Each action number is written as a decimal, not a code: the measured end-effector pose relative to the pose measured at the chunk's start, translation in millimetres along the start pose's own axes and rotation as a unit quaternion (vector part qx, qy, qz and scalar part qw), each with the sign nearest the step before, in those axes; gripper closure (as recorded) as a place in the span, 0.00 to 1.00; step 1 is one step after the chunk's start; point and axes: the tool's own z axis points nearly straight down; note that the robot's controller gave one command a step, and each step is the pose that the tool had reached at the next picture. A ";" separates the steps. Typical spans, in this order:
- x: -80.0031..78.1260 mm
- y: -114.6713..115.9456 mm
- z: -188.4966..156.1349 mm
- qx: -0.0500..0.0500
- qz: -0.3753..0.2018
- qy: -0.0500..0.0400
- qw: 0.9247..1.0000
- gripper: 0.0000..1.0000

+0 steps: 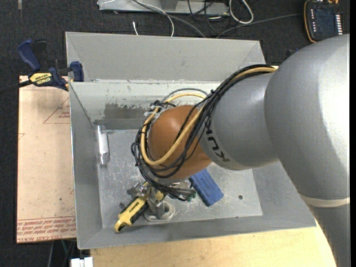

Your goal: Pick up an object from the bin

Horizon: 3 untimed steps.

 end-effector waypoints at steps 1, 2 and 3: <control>-0.1 0.0 0.0 0.000 0.000 0.000 1.000 1.00; 1.3 1.1 -24.3 -0.001 0.000 0.002 1.000 1.00; 0.9 1.6 -53.4 -0.002 0.001 0.002 1.000 1.00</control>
Offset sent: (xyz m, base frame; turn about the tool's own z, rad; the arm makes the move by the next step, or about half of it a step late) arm 0.0001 -0.0001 0.0484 0.0000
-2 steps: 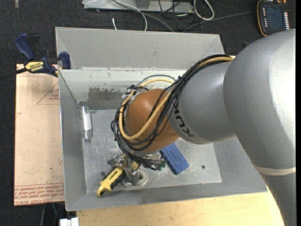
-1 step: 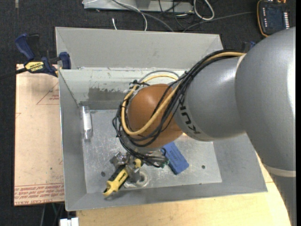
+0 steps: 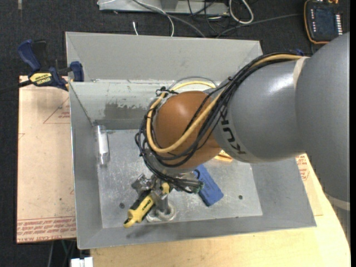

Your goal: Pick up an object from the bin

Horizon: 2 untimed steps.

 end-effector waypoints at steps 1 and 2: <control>-0.8 -0.2 -17.4 0.001 0.000 -0.001 1.000 1.00; -0.6 -0.1 -25.5 0.001 0.000 -0.001 1.000 1.00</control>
Offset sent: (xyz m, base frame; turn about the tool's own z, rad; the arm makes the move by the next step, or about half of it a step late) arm 0.0005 0.0000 0.0170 0.0001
